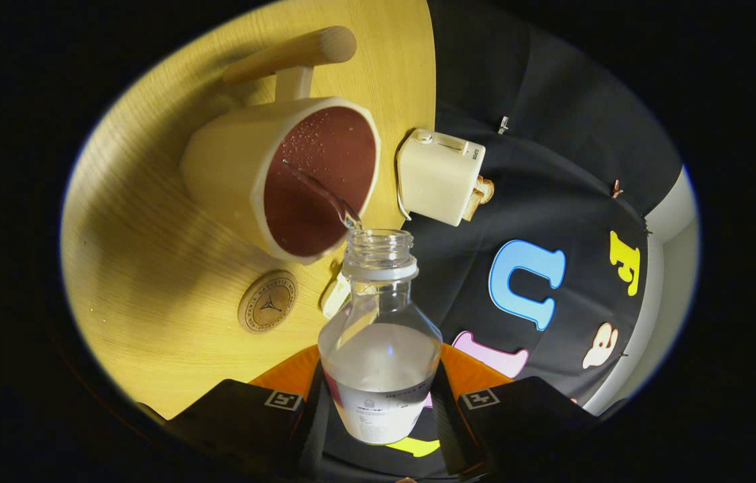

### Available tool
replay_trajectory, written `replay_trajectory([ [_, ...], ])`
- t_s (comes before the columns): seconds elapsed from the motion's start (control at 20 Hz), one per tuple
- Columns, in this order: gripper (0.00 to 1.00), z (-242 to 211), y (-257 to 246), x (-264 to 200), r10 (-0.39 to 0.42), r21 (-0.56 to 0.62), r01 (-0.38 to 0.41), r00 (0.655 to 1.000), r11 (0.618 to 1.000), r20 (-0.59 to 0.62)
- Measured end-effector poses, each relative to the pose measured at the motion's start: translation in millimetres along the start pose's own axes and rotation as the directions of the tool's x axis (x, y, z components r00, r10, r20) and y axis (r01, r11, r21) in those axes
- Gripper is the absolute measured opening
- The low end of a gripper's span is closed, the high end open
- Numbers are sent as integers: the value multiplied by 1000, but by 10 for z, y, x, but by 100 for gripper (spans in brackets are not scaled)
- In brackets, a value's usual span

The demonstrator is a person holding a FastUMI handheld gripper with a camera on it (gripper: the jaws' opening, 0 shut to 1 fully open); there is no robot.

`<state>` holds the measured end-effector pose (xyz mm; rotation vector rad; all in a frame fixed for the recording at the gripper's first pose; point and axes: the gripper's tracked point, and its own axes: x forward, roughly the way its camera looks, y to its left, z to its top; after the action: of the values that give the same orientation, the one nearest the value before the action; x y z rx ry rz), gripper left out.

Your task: Take the bottle from table, then pour the juice into the cup, finally place the bottle on the coaster

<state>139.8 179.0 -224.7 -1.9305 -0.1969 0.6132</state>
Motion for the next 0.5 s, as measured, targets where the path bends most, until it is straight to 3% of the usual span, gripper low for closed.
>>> replay_trajectory([
  [0.5, 70, -42, -144, -29, -37, -78, 38, 999, 996, 23],
])
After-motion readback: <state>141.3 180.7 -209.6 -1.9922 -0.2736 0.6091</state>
